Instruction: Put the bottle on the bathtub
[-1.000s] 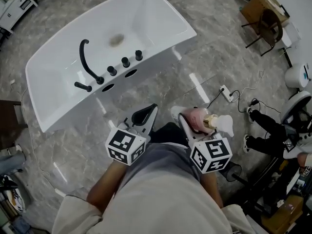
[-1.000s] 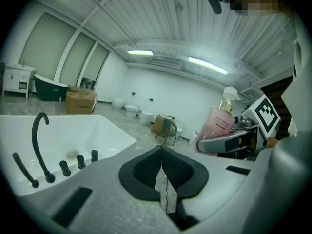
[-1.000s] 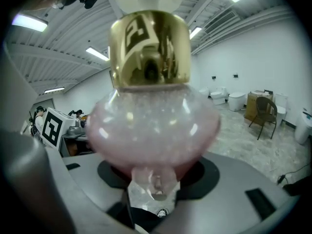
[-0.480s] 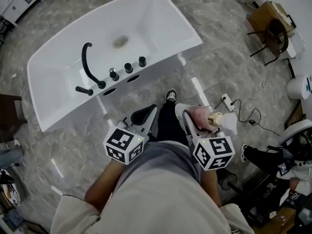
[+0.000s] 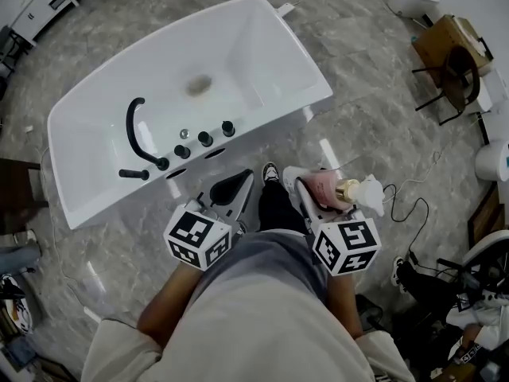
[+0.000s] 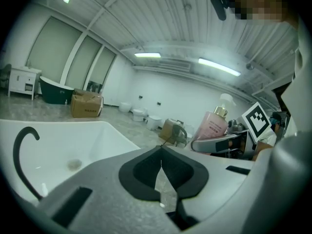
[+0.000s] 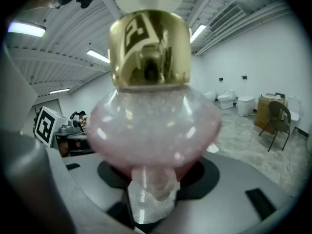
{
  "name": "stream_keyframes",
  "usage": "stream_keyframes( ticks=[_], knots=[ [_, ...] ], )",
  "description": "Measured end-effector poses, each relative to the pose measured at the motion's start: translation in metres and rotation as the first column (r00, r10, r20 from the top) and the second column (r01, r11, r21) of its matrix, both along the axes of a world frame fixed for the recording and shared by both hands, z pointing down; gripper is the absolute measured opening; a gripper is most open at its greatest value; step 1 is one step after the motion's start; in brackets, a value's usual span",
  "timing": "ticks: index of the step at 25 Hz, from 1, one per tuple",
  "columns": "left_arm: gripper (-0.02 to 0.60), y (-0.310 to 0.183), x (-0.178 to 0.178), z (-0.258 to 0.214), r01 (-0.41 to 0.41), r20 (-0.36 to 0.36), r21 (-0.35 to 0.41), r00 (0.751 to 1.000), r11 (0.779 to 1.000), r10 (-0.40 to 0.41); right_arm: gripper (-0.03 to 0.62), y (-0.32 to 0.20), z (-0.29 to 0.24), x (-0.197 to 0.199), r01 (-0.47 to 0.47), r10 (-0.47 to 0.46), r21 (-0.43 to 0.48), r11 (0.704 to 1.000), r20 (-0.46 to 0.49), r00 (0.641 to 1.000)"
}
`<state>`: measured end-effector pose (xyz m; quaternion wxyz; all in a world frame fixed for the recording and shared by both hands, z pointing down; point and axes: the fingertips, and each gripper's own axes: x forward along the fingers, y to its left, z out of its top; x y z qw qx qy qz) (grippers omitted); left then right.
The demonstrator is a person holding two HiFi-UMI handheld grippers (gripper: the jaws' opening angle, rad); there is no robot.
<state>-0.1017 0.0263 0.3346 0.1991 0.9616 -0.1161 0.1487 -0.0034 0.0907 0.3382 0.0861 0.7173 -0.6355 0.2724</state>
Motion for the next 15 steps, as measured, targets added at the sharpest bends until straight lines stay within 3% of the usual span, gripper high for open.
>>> stream_keyframes(
  ticks=[9,15],
  knots=[
    [0.008,-0.053,0.066,-0.004,0.048,0.016,0.022,0.999,0.999,-0.048,0.219,-0.061,-0.001,0.068,0.083,-0.083,0.008,0.996,-0.002,0.997],
    [0.008,-0.097,0.093,-0.010,0.159,0.020,0.058,0.987,0.986,-0.160,0.219,-0.104,0.002,0.108,0.135,-0.135,0.011,0.991,-0.006,0.991]
  ],
)
